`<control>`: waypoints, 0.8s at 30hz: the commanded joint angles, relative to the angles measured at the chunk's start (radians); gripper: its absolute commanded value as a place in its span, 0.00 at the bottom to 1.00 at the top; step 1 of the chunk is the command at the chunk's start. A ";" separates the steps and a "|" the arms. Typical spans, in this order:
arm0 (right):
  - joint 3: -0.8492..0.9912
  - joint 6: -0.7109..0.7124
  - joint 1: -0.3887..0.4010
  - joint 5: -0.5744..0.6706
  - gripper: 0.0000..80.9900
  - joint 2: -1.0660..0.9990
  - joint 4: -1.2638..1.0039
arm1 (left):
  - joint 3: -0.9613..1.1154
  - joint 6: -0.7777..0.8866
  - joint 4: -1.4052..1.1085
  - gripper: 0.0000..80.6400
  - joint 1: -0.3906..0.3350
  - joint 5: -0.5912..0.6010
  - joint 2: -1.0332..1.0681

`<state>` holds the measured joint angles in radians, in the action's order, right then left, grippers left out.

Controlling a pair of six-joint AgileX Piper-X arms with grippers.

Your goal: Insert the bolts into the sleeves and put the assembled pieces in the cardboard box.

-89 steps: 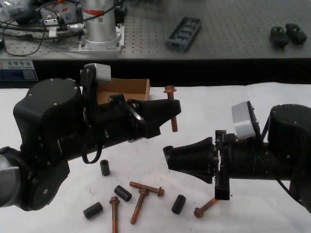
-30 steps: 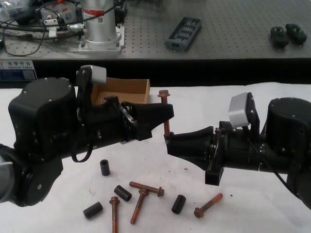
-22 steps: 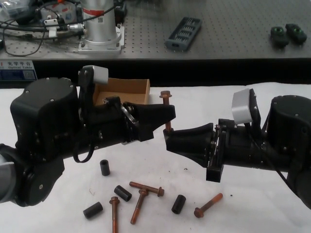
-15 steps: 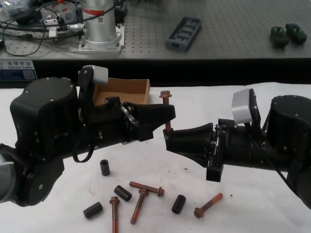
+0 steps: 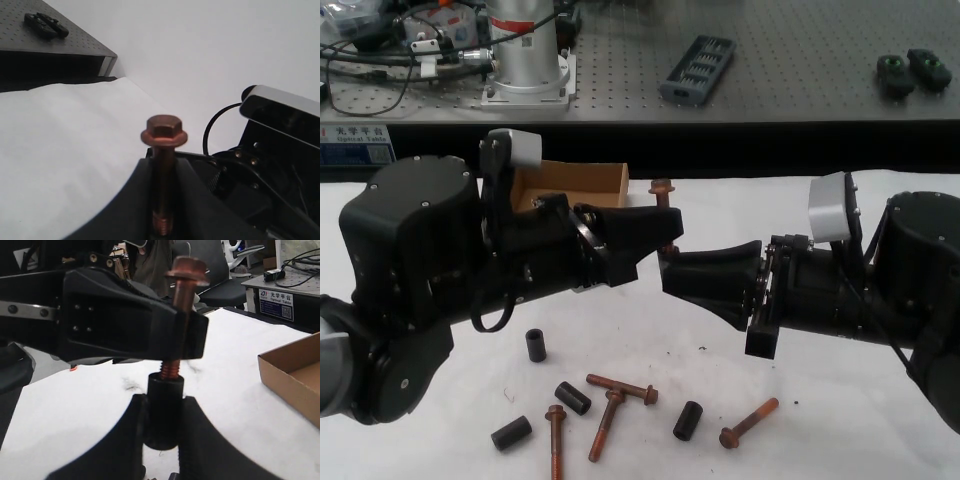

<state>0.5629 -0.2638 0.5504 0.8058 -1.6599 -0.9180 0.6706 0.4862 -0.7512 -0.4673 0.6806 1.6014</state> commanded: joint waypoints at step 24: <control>0.012 -0.058 -0.031 -0.002 0.07 0.010 -0.060 | 0.009 0.001 -0.074 0.54 0.025 0.096 -0.034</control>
<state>0.5646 -0.2851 0.5238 0.8267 -1.6599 -0.9524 0.6717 0.4748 -0.7865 -0.4458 0.7450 1.6014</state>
